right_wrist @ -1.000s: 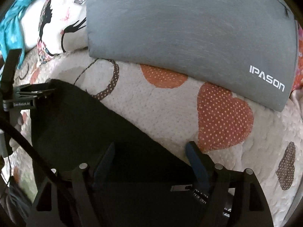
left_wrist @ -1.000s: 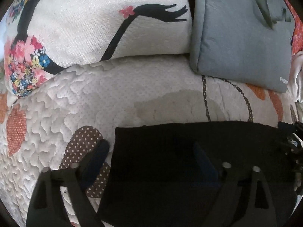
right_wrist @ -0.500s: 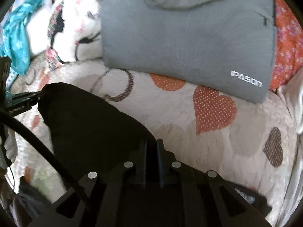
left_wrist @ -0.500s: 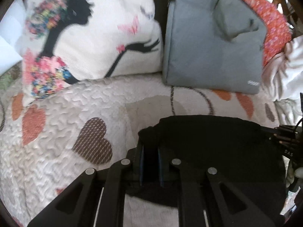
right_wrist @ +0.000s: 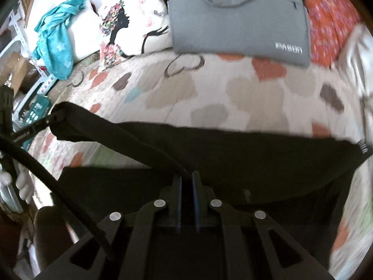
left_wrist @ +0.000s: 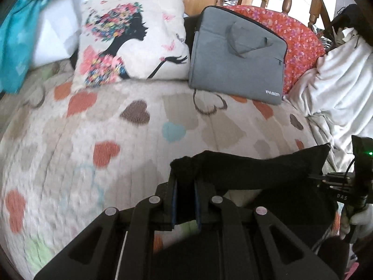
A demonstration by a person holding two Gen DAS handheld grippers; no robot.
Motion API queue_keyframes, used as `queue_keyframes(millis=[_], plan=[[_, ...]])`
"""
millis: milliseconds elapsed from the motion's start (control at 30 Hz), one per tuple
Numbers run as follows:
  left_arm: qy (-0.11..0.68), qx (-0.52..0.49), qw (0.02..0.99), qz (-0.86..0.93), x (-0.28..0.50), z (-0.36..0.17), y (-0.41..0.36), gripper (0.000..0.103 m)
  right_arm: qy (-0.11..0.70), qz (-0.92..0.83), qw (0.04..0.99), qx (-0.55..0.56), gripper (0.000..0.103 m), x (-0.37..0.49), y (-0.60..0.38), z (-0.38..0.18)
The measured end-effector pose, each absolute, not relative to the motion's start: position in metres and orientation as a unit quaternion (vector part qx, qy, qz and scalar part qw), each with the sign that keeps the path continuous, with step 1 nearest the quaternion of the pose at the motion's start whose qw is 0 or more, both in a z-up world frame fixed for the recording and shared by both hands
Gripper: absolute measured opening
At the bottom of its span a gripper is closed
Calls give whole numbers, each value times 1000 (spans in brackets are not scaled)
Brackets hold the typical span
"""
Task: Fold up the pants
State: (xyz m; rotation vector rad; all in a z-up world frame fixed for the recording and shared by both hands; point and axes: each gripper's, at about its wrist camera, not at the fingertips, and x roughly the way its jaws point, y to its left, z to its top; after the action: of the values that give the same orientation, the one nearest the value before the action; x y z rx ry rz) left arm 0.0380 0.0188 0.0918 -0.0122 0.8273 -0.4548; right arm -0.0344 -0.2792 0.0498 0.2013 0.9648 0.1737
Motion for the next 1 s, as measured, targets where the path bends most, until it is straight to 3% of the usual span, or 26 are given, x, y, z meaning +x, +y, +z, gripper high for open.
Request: queue_keyframes(millis=[267, 467, 800, 1000], plan=[[408, 25, 891, -196, -36, 72, 40, 13, 472, 99, 869, 112, 9, -106, -251, 28], [435, 35, 882, -180, -70, 54, 59, 20, 499, 102, 853, 119, 9, -131, -240, 6], [448, -62, 882, -131, -94, 52, 131, 30, 542, 110, 831, 61, 9, -143, -224, -4], [460, -147, 868, -114, -78, 46, 155, 31, 525, 109, 842, 58, 32, -150, -218, 24]])
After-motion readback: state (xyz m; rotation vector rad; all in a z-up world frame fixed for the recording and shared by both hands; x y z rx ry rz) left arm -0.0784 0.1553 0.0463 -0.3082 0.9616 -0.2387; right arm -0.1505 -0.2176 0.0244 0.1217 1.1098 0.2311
